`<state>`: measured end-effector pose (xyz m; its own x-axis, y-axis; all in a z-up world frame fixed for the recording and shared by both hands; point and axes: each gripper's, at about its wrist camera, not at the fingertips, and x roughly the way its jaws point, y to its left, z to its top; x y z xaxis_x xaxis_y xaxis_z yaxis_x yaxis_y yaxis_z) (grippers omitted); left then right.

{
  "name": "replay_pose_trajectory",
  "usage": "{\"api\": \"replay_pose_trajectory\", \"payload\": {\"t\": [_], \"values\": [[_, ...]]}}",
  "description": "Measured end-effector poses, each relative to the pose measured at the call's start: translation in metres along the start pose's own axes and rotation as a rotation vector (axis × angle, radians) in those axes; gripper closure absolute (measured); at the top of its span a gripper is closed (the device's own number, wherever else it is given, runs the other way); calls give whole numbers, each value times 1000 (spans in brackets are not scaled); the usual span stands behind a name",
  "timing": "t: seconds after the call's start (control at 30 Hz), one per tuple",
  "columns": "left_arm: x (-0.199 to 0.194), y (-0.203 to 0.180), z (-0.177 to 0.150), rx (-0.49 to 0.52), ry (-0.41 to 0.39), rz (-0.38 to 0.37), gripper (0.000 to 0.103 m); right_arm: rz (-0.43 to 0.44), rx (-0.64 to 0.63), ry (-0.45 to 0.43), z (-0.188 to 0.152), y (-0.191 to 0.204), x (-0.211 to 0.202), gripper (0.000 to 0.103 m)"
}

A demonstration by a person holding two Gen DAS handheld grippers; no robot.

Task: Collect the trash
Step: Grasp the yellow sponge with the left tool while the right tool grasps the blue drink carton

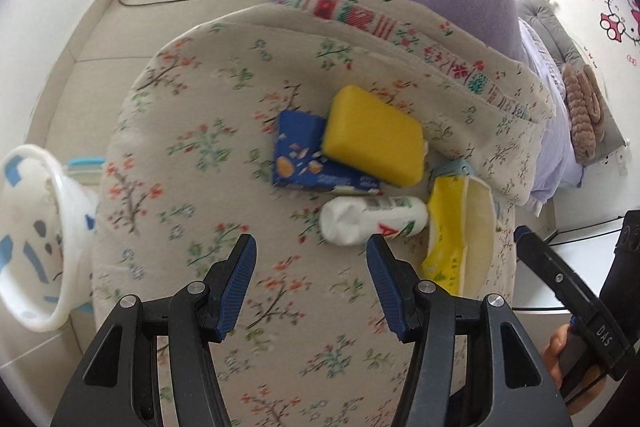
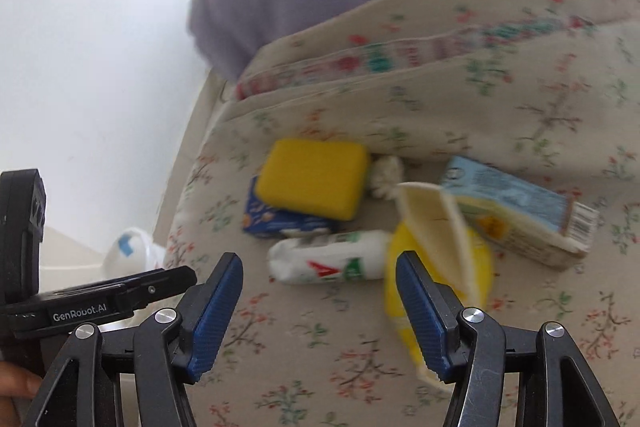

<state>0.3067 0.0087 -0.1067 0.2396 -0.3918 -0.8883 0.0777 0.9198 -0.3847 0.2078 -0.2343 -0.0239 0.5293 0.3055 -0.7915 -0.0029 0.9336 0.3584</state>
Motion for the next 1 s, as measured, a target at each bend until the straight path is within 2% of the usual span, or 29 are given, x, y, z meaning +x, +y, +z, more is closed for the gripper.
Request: {"api": "replay_pose_trajectory", "payload": {"t": [0.13,0.17,0.27,0.43,0.53,0.63,0.7,0.73,0.8,1.0], "values": [[11,-13,21,-33,-32,-51,42,-21,35,-4,5,-19,-2,34],[16,-14,26,-55,-36,-61,37,-21,45,-6,6,-24,-3,34],[34,-14,39,-111,-43,-64,35,-45,58,-10,11,-38,-9,34],[56,-23,51,-121,-60,-56,35,-196,99,-65,29,-77,-25,34],[67,-32,53,-81,-63,-35,36,-274,94,-34,39,-98,-18,34],[73,-36,52,-69,-66,-22,44,-325,-23,47,43,-99,0,35],[70,-36,51,-74,-78,-17,59,-370,-150,104,38,-90,15,35],[68,-35,50,-77,-81,-14,63,-380,-199,127,34,-85,23,35],[63,-36,47,-84,-92,-4,76,-375,-251,172,29,-83,34,35],[46,-32,35,-98,-122,-29,86,-364,-294,192,35,-84,51,35]]}}
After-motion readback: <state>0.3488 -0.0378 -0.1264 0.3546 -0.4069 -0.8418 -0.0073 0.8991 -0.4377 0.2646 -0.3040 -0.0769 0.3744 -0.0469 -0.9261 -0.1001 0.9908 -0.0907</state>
